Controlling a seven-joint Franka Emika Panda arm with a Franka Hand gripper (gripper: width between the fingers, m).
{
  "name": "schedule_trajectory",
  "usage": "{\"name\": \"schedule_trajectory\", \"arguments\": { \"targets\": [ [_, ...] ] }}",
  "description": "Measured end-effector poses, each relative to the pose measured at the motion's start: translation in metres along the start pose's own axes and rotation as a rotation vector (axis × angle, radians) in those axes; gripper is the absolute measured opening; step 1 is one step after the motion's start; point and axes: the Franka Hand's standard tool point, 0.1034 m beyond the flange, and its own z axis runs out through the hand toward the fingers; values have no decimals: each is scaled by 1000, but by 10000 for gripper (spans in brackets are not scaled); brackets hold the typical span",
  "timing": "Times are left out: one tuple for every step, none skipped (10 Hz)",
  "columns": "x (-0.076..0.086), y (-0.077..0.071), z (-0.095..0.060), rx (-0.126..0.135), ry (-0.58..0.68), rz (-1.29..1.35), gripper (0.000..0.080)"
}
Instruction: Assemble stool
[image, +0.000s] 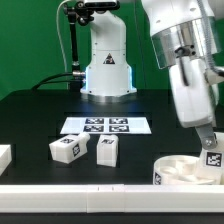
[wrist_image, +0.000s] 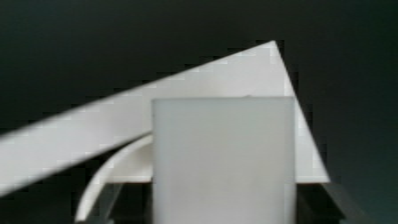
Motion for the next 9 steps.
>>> {"name": "schedule_trajectory", "arguments": {
  "targets": [
    [0,0,0,0,-1,29,340],
    [0,0,0,1,-3,75,340],
    [0,0,0,2,-8,141,340],
    [0,0,0,3,-10,175,340],
    [0,-1,-1,9,-18,285,340],
    [1,-1,-2,16,-21,333,340],
    [1,-1,-2,36,-33,376,340],
    [1,-1,-2,39,-36,384,340],
    [1,0,-1,40,-38,381,340]
  ]
}}
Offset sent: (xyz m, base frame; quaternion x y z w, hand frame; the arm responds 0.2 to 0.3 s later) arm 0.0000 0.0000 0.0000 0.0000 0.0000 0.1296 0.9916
